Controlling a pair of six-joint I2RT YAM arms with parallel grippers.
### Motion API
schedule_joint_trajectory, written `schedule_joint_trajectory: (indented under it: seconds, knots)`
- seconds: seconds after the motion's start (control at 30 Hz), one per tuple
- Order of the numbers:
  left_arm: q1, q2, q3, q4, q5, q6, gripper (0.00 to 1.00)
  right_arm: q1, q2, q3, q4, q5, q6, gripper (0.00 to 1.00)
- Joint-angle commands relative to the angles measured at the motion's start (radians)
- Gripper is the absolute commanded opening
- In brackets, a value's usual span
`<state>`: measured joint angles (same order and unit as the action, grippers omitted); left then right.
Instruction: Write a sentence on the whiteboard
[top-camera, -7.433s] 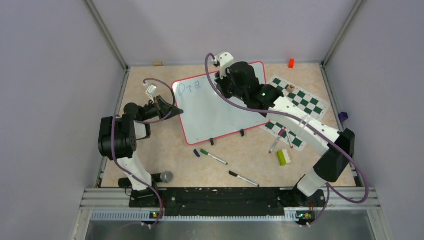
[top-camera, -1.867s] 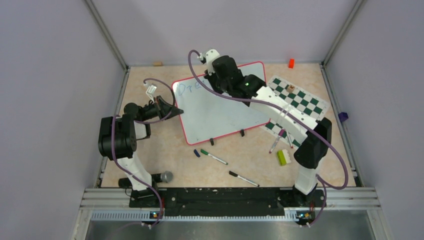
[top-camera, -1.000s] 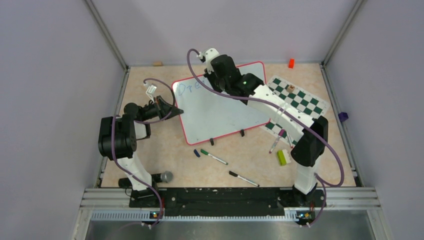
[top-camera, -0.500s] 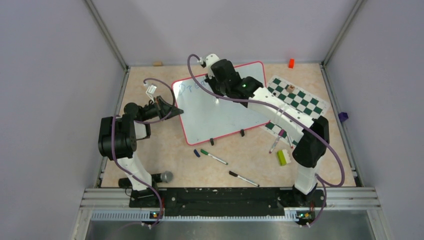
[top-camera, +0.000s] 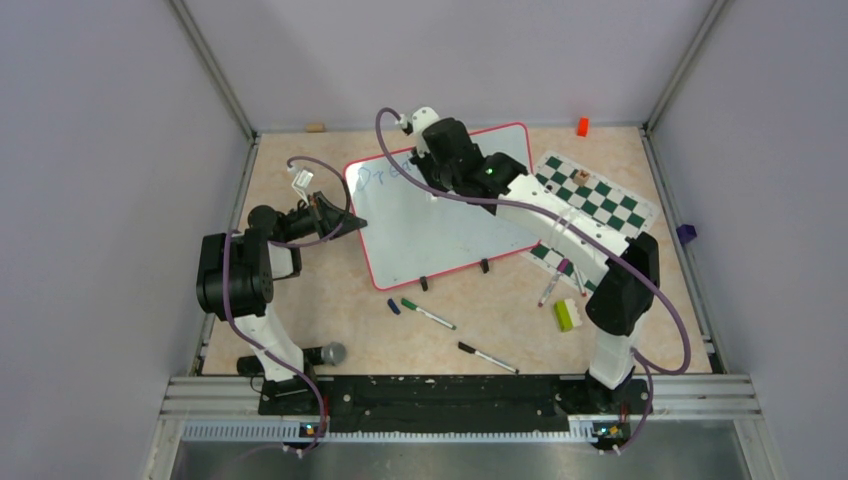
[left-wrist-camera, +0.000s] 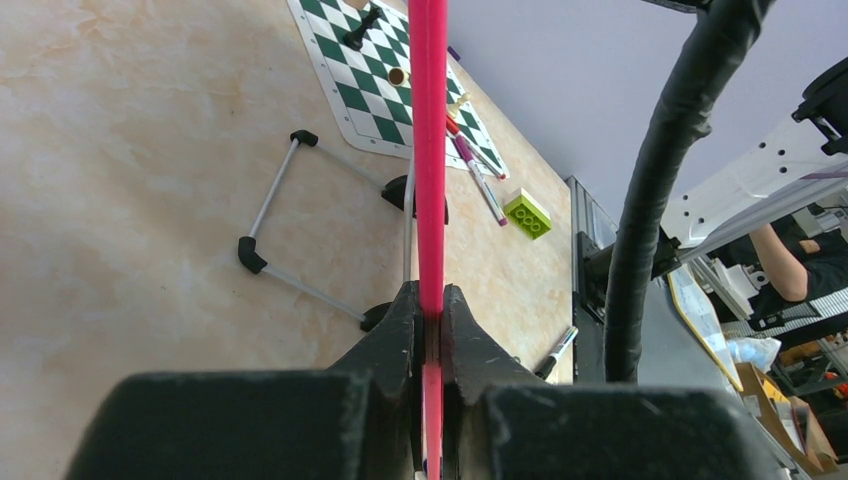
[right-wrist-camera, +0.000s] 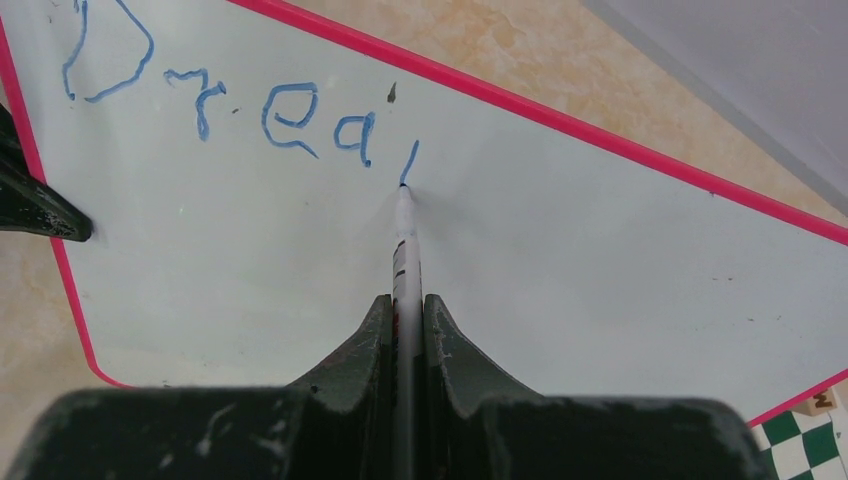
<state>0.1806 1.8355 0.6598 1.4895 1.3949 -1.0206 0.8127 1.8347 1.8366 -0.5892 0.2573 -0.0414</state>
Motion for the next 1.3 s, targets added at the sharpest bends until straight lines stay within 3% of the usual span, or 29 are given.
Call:
schedule_joint_trajectory:
  seconds: [0.0,0.43,1.27]
  knots:
    - [-0.007,-0.036,0.012,0.130,0.025,0.030,0.00,-0.018,0.008,0.079,0.029,0.002,-0.002,0.00]
    - [-0.007,-0.035,0.015,0.130,0.025,0.028,0.00,-0.026,0.045,0.136,0.016,0.006,-0.011,0.00]
    - [-0.007,-0.036,0.013,0.130,0.025,0.030,0.00,-0.040,0.006,0.090,-0.019,0.024,0.001,0.00]
